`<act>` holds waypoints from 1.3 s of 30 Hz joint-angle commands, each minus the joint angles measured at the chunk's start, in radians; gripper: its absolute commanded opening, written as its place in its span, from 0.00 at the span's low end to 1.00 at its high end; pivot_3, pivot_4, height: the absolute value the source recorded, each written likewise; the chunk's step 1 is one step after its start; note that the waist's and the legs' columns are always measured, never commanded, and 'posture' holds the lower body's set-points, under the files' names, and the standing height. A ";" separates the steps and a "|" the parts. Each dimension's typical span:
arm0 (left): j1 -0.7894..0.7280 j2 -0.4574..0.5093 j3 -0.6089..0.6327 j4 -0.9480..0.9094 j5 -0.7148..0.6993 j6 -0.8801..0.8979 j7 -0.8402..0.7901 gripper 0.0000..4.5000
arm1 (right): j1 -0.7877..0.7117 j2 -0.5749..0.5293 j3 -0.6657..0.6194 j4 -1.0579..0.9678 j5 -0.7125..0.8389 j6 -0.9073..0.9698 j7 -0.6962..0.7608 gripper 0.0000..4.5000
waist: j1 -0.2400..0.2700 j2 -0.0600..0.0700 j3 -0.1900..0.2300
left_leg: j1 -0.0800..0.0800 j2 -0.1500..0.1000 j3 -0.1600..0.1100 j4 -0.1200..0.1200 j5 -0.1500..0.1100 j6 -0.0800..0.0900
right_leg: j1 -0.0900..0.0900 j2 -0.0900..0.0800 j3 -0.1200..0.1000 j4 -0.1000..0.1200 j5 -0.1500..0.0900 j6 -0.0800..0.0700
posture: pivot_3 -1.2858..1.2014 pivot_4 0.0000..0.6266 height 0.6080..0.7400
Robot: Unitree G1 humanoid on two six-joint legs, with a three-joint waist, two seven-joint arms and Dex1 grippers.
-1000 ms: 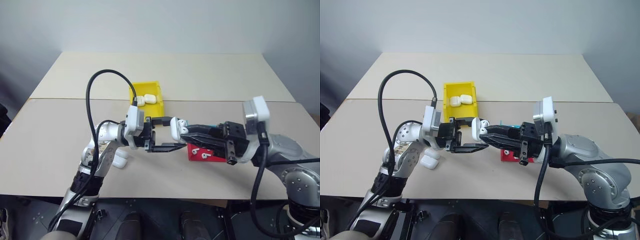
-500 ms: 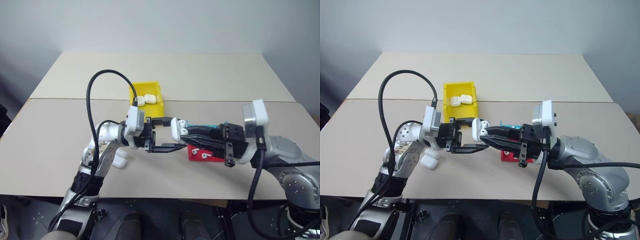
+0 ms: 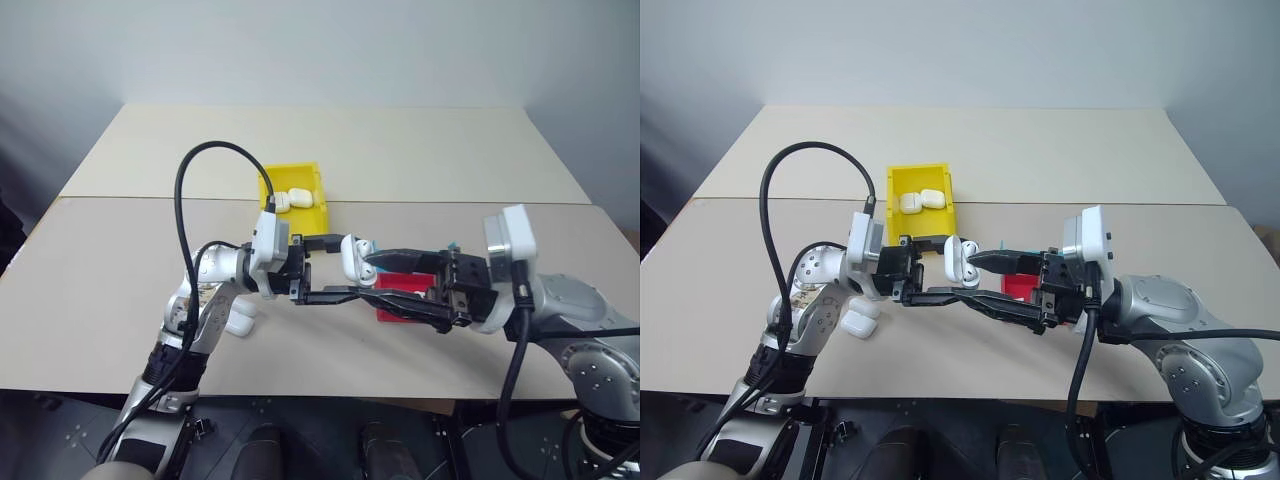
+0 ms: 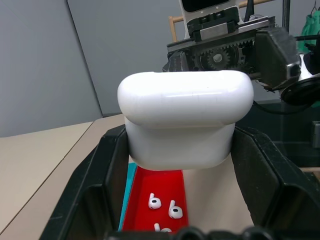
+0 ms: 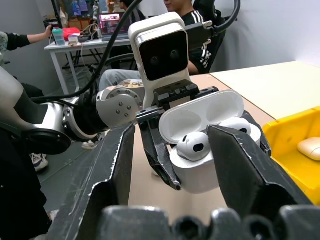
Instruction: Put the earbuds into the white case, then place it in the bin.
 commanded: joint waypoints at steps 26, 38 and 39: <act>-0.081 -0.071 -0.022 0.109 0.059 -0.098 0.003 0.62 | -0.546 -0.198 0.206 0.033 -0.092 0.183 -0.051 0.01 | 0.002 0.000 0.000 | -0.002 0.000 0.000 0.000 0.000 0.000 | -0.001 0.000 0.000 0.000 0.000 0.000 | 0.52 0.24 1.00; -0.067 -0.075 -0.021 0.086 0.061 -0.101 0.001 0.62 | -0.516 -0.240 0.284 -0.002 -0.283 0.135 0.048 0.01 | 0.002 0.000 0.000 | -0.002 0.000 0.000 0.000 0.000 0.000 | -0.002 0.000 0.000 0.000 0.000 0.000 | 0.52 0.24 1.00; -0.066 -0.074 -0.020 0.084 0.060 -0.101 0.001 0.62 | -0.506 -0.251 0.284 -0.002 -0.297 0.126 0.061 0.01 | 0.002 0.000 0.000 | -0.002 0.000 0.000 0.000 0.000 0.000 | -0.002 0.000 0.000 0.000 0.000 0.000 | 0.52 0.24 1.00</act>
